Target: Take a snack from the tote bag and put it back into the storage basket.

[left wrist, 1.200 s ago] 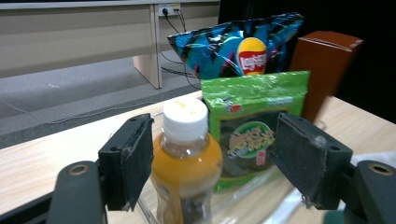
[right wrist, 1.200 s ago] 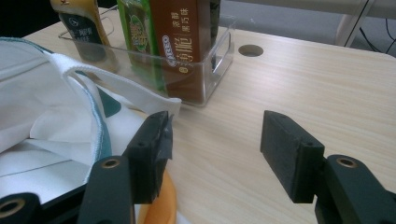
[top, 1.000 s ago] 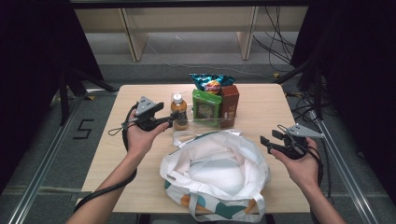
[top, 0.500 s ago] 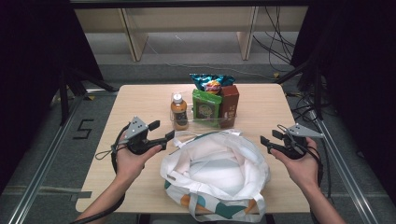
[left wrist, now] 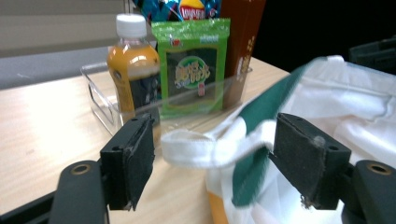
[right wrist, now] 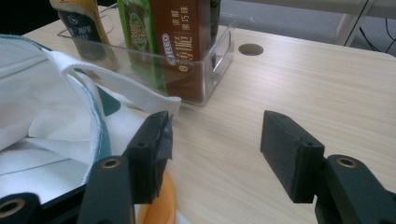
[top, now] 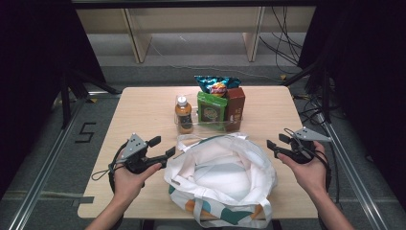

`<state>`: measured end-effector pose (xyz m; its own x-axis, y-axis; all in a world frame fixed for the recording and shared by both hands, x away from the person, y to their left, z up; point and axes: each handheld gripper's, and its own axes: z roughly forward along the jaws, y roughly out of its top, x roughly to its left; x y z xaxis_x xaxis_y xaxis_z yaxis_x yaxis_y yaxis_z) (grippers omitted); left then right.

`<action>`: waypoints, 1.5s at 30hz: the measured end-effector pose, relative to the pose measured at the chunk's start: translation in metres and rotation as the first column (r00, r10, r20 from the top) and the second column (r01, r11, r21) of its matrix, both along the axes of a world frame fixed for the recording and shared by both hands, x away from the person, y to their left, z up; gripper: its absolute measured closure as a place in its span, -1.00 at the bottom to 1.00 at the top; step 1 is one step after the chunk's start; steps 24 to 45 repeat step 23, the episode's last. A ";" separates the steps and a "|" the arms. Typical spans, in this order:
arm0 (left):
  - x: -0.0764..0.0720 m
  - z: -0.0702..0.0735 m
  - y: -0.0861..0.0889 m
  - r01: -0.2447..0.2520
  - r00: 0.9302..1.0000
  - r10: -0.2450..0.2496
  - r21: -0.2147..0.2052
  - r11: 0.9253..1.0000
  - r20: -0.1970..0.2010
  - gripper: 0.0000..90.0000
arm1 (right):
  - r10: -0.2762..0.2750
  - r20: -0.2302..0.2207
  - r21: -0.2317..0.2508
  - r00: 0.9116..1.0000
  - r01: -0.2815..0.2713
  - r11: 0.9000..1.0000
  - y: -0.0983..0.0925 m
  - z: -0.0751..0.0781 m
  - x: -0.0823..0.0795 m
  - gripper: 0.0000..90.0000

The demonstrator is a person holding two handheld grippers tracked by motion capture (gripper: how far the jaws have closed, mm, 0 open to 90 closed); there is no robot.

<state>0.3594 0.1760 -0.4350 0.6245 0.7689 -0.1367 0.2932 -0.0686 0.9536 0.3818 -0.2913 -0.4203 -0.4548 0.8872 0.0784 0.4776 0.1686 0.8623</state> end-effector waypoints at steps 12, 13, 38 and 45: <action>-0.023 -0.008 0.005 0.020 1.000 -0.020 0.000 1.000 -0.017 -0.35 | 0.006 0.001 -0.003 1.000 -0.006 1.000 0.003 -0.001 0.000 -0.04; -0.024 -0.008 0.005 0.019 1.000 -0.019 0.013 1.000 -0.016 -0.35 | 0.006 -0.004 0.000 1.000 -0.006 1.000 0.003 0.000 -0.001 -0.04; -0.023 -0.009 0.002 0.034 0.999 -0.034 0.007 0.999 -0.024 -0.33 | 0.016 0.021 -0.020 1.000 -0.016 1.000 0.000 -0.004 0.003 -0.04; -0.023 -0.009 0.002 0.034 0.999 -0.034 0.007 0.999 -0.024 -0.33 | 0.016 0.021 -0.020 1.000 -0.016 1.000 0.000 -0.004 0.003 -0.04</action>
